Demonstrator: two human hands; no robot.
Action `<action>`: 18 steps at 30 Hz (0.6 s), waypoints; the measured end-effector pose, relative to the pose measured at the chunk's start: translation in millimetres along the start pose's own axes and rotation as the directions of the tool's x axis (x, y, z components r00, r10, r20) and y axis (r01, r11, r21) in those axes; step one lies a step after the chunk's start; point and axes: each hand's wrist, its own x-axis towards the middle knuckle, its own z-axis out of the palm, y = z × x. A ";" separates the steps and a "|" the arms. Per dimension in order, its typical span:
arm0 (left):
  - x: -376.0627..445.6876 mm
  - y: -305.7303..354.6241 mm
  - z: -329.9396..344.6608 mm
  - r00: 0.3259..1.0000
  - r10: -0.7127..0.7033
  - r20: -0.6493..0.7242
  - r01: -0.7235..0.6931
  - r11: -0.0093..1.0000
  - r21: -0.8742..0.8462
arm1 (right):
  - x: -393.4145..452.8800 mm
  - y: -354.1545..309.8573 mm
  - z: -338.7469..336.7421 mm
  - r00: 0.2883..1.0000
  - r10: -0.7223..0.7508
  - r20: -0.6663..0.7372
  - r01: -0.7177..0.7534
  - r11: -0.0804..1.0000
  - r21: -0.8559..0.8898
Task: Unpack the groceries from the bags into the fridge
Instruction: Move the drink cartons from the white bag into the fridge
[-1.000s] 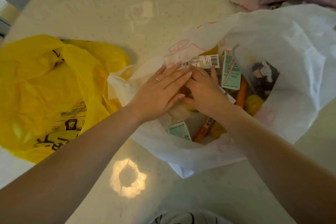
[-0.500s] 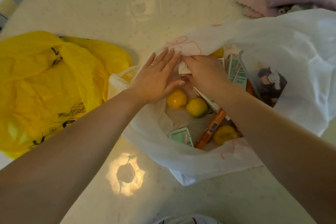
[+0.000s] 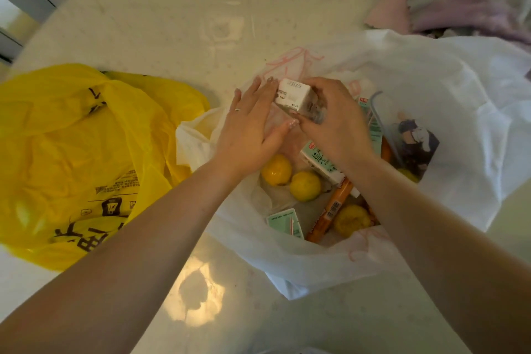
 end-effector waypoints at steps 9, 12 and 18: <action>-6.1 18.3 8.1 0.969 -0.247 -0.015 0.242 0.958 -0.151 | -13.1 2.1 14.8 0.984 0.124 0.130 -0.145 0.975 0.170; -6.7 19.9 6.3 0.965 -0.263 -0.024 0.254 0.949 -0.188 | -12.5 5.6 0.0 0.978 0.122 0.167 -0.133 0.989 0.058; -11.3 8.5 -1.4 0.957 -0.166 -0.239 0.109 0.966 -0.234 | -26.5 20.6 -31.2 0.937 0.219 0.272 -0.116 0.930 -0.350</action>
